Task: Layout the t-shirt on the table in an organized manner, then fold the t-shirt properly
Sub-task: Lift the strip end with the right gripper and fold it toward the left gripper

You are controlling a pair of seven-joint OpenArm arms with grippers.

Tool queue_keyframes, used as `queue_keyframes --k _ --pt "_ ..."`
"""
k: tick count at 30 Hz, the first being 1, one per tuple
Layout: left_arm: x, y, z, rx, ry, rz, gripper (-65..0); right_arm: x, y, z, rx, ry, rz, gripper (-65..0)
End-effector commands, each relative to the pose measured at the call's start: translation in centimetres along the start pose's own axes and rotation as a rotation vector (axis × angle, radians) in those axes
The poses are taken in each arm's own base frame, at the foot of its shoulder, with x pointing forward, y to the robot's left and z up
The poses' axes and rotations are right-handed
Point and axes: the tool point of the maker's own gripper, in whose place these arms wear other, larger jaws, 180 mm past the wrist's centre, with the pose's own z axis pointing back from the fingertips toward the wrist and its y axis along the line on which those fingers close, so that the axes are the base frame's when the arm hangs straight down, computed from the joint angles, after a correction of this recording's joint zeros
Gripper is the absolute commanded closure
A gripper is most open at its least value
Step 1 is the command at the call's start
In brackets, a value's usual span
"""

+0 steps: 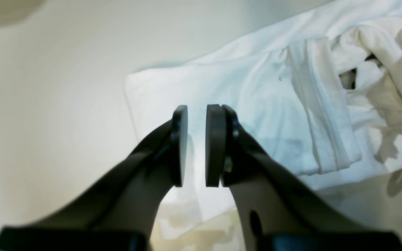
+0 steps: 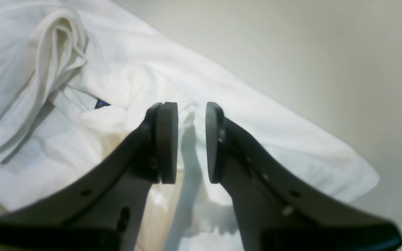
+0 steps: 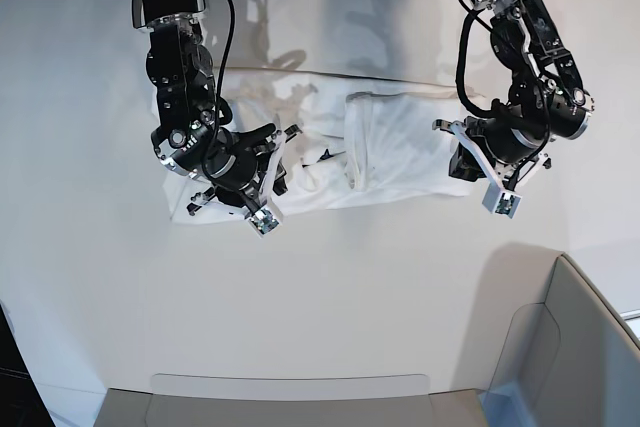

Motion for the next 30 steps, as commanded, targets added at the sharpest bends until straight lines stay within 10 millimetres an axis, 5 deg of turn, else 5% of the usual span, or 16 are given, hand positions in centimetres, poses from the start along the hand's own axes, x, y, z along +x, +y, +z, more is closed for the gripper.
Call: queue_keyframes --k 1,6,12,17,24,30 --pt "1.4 0.1 0.4 0.003 -0.048 -0.014 -9.0 1.6 -0.6 0.4 -0.018 -0.054 -0.005 -14.4" --pt "1.4 0.1 0.4 0.004 -0.047 -0.015 -9.0 1.8 -1.9 0.3 -0.077 -0.08 -0.114 -14.4" --pt "1.3 0.0 0.4 0.002 -0.045 -0.015 -9.0 -1.2 -4.4 -0.7 -0.091 -0.04 -0.285 -14.4" --pt "0.8 0.1 0.4 0.004 -0.035 -0.015 -9.0 -2.7 -3.6 -1.6 -0.056 0.0 -0.307 -14.4" --pt "0.9 0.0 0.4 0.002 -0.035 -0.015 -9.0 -1.0 3.2 -2.7 0.078 0.01 -0.134 -14.4" --pt "0.8 0.1 0.4 0.004 -0.035 -0.015 -9.0 -1.8 8.3 -3.0 0.177 0.044 -0.04 -14.4"
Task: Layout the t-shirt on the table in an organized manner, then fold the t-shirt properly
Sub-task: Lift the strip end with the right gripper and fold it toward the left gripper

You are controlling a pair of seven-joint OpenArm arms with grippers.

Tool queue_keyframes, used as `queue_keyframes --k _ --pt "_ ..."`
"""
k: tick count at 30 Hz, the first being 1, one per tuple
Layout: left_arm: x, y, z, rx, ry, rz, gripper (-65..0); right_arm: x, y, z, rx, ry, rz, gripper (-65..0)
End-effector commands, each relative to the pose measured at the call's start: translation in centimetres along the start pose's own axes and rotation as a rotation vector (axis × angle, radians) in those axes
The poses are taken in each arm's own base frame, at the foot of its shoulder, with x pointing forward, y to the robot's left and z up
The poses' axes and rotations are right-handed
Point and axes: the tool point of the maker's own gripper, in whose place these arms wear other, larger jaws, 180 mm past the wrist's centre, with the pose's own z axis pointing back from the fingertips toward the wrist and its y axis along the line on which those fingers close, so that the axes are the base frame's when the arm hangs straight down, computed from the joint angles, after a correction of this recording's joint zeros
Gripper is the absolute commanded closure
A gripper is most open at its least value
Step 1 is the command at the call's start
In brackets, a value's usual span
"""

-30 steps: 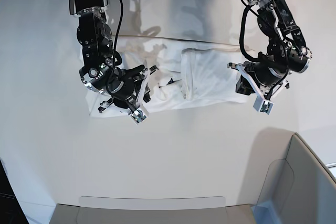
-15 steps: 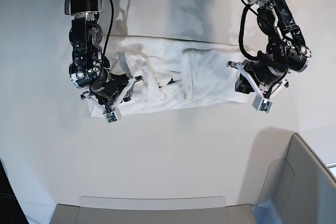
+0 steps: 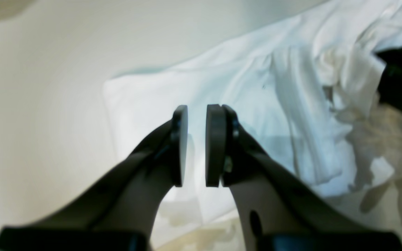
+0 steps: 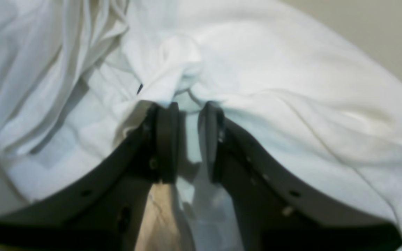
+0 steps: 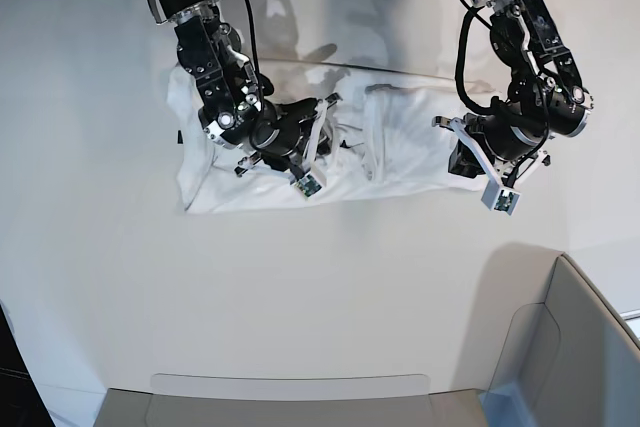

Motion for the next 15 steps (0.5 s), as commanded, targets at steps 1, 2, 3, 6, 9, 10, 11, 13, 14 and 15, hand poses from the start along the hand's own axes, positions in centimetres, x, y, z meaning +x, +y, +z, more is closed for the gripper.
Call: queue_keyframes --k 1,2,3,6,9,10,11,13,14,15 --pt "1.3 0.2 0.4 0.005 -0.046 -0.016 -9.0 1.4 0.6 0.3 0.013 -0.04 0.021 -14.4" --pt "1.3 0.2 0.4 0.005 -0.046 -0.016 -9.0 1.2 1.0 0.2 0.021 -0.035 0.026 -14.4" --pt "1.3 0.2 0.5 0.006 -0.046 -0.015 -9.0 1.2 1.3 0.3 0.026 -0.038 0.033 -14.4" --pt "1.3 0.3 0.5 0.009 -0.045 -0.016 -9.0 1.4 1.7 1.4 0.022 -0.065 0.076 -14.4" --pt "1.3 0.3 0.5 0.009 -0.045 -0.016 -9.0 1.8 2.6 2.9 0.027 -0.098 0.143 -14.4" --pt "1.3 0.3 0.5 0.009 -0.045 -0.016 -9.0 1.6 3.1 3.1 0.035 -0.096 0.173 -14.4" --pt "1.3 0.3 0.5 0.009 -0.045 -0.016 -9.0 1.1 3.7 3.1 0.048 -0.082 0.199 -14.4" --pt "1.3 0.3 0.5 0.009 -0.045 -0.016 -9.0 -0.4 4.9 2.7 0.079 -0.041 0.248 -14.4" --pt "1.3 0.3 0.5 0.009 -0.045 -0.016 -9.0 -1.4 5.6 2.2 0.099 -0.012 0.269 -14.4" --pt "1.3 0.3 0.5 0.009 -0.045 -0.016 -9.0 -2.2 6.6 1.8 0.124 0.012 0.289 -14.4"
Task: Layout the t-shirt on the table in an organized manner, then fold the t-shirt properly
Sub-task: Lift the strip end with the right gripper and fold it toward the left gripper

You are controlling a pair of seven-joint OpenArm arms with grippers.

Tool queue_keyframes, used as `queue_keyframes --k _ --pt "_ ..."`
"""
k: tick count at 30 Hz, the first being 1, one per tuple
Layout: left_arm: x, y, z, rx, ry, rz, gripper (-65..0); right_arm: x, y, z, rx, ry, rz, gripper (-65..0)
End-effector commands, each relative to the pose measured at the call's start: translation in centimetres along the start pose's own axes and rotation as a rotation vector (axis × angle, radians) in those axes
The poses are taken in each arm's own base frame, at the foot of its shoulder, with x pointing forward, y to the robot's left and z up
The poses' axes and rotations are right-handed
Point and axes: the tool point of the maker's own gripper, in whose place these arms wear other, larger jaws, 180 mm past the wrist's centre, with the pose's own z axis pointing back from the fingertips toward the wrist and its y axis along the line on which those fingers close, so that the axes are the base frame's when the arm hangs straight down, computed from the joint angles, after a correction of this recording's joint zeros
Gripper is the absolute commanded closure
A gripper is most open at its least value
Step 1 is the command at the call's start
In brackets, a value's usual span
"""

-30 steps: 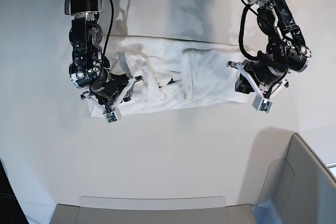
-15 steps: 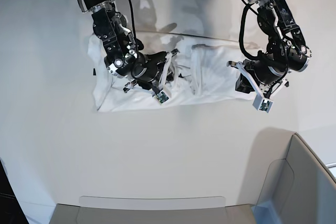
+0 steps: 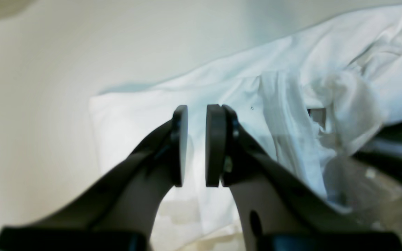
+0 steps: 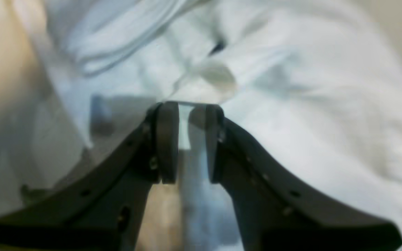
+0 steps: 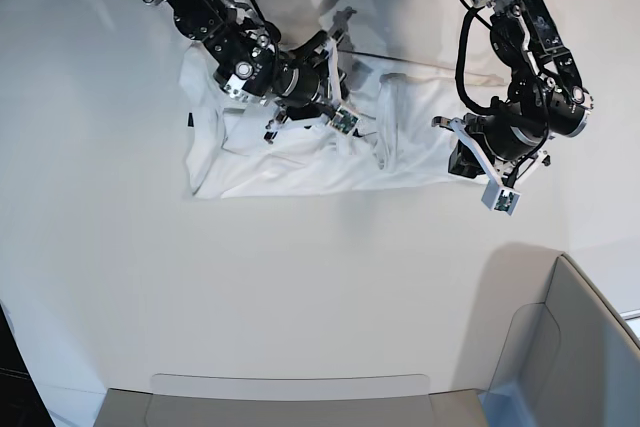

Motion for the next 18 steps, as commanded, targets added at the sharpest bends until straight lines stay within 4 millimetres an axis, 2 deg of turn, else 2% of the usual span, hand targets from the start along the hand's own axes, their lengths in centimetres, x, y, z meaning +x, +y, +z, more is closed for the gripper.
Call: queue_keyframes --k 1,3,5,12,15,18 --pt "1.3 0.3 0.5 0.008 -0.045 -0.016 -9.0 0.8 0.8 -0.1 0.022 -0.023 0.021 -14.4" --pt "1.3 0.3 0.5 0.008 -0.045 -0.016 -9.0 0.6 1.8 -0.4 0.046 -0.013 0.038 -14.4" --pt "1.3 0.3 0.5 0.008 -0.045 -0.016 -9.0 1.4 2.4 0.0 0.053 -0.04 0.042 -14.4" --pt "1.3 0.3 0.5 0.008 -0.045 -0.016 -9.0 5.9 2.3 3.3 0.022 -0.197 0.085 -14.4" --pt "1.3 0.3 0.4 0.008 -0.044 -0.015 -9.0 5.9 2.2 3.4 0.017 -0.198 0.084 -14.4" --pt "1.0 0.2 0.4 0.007 -0.038 -0.014 -9.0 4.6 1.8 3.4 0.008 -0.175 0.025 -14.4"
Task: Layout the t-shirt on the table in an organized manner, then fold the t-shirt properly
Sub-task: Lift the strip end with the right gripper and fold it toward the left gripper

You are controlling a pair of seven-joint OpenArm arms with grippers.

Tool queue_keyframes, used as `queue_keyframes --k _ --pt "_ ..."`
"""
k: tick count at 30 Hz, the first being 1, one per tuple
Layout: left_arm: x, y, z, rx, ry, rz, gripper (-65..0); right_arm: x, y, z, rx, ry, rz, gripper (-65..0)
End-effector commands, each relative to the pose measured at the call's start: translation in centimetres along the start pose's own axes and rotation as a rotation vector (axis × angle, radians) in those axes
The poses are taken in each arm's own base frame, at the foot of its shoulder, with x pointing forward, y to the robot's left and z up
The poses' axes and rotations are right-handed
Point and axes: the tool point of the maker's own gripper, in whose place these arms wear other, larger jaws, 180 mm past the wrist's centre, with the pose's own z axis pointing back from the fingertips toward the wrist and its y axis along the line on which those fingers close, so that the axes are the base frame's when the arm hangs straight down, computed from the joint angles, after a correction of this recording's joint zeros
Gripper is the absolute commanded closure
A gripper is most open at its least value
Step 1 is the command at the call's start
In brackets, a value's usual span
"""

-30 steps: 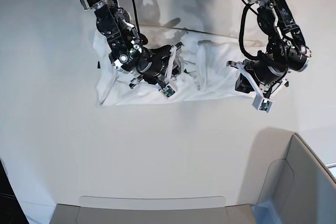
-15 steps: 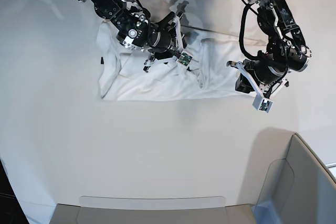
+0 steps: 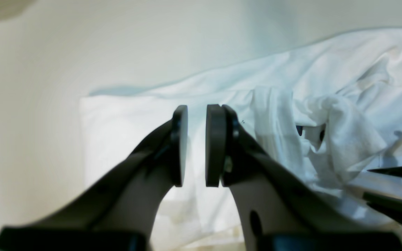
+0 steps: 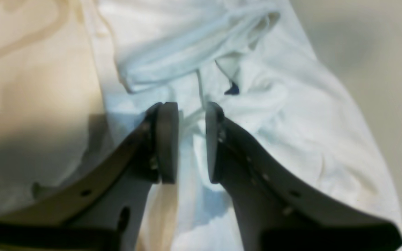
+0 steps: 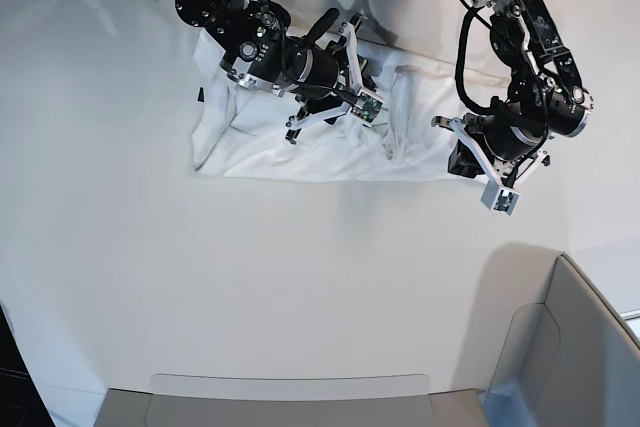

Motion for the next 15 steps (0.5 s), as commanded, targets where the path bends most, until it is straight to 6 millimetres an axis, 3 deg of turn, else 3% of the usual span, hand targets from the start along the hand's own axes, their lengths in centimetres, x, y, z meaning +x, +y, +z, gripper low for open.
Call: queue_keyframes --k 1,8,15 --pt "0.8 0.2 0.4 0.006 -0.033 -0.013 -9.0 0.1 -0.4 0.4 -0.014 -0.024 -0.044 -14.4" --pt "0.5 0.1 0.4 0.005 -0.027 -0.011 -9.0 -3.0 -3.3 1.7 -0.114 -0.01 -0.255 -14.4" --pt "0.8 0.0 0.3 0.002 -0.033 -0.015 -9.0 -7.3 -5.8 -1.3 -0.119 0.137 -0.299 -14.4"
